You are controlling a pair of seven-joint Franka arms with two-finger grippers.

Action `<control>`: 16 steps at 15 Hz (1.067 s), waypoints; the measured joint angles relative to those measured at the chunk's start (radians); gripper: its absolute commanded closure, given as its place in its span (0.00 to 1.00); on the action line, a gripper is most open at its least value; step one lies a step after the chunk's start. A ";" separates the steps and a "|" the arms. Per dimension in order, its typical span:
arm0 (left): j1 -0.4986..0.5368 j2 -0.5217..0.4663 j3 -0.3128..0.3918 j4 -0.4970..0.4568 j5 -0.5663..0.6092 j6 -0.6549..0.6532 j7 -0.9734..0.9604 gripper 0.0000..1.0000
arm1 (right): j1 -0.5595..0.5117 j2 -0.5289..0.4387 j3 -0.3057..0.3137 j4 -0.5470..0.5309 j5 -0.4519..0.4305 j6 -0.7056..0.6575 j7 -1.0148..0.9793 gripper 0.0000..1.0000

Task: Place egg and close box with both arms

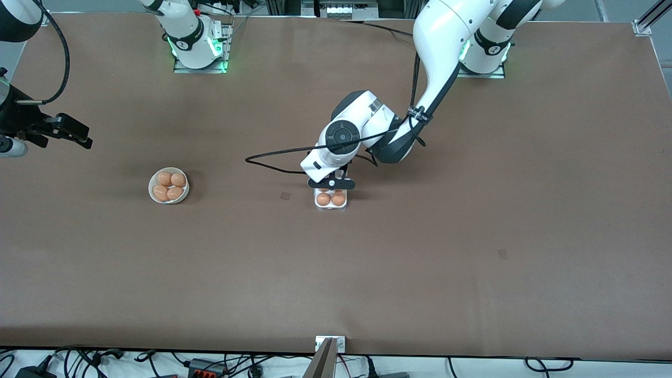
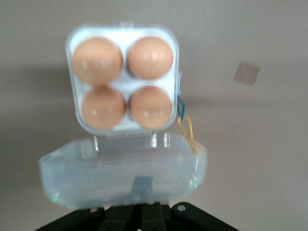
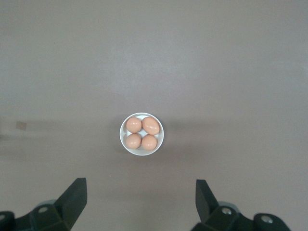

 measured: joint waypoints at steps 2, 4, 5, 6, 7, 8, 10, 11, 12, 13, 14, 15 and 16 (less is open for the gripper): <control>0.000 0.000 0.001 0.037 0.035 -0.001 0.000 1.00 | 0.000 0.000 0.000 0.000 0.000 -0.002 0.000 0.00; -0.001 0.000 0.001 0.051 0.045 -0.002 0.001 0.99 | 0.000 0.000 0.001 0.000 0.000 -0.003 0.000 0.00; -0.002 0.001 0.001 0.054 0.047 -0.002 0.002 0.99 | 0.000 0.000 0.001 0.000 0.000 -0.004 0.000 0.00; -0.002 0.001 0.001 0.058 0.054 -0.002 0.004 0.99 | 0.000 0.000 0.001 0.000 0.000 -0.006 0.000 0.00; -0.002 0.001 0.001 0.063 0.073 -0.001 0.005 0.99 | 0.000 0.000 0.002 0.000 0.000 -0.009 0.000 0.00; -0.001 -0.001 0.001 0.072 0.093 -0.001 0.005 1.00 | 0.000 0.000 0.002 0.000 0.000 -0.012 0.000 0.00; 0.011 -0.021 0.002 0.095 0.110 -0.017 0.005 1.00 | -0.001 0.000 0.003 0.000 0.000 -0.017 0.000 0.00; 0.024 -0.045 0.002 0.103 0.111 -0.052 0.007 1.00 | -0.001 0.000 0.003 0.000 0.000 -0.020 0.000 0.00; 0.041 -0.073 0.002 0.107 0.111 -0.091 0.019 1.00 | -0.001 0.000 0.003 0.000 0.000 -0.022 0.000 0.00; 0.065 -0.106 0.002 0.109 0.111 -0.139 0.051 1.00 | -0.002 -0.001 0.004 0.000 0.000 -0.022 0.000 0.00; 0.092 -0.140 0.002 0.109 0.111 -0.196 0.094 0.99 | -0.002 -0.001 0.004 0.000 0.000 -0.022 0.000 0.00; 0.121 -0.172 0.002 0.109 0.111 -0.251 0.132 0.99 | -0.002 -0.001 0.004 0.000 0.000 -0.022 0.000 0.00; 0.151 -0.202 0.002 0.109 0.109 -0.297 0.160 0.99 | -0.002 -0.001 0.004 0.000 0.000 -0.022 0.000 0.00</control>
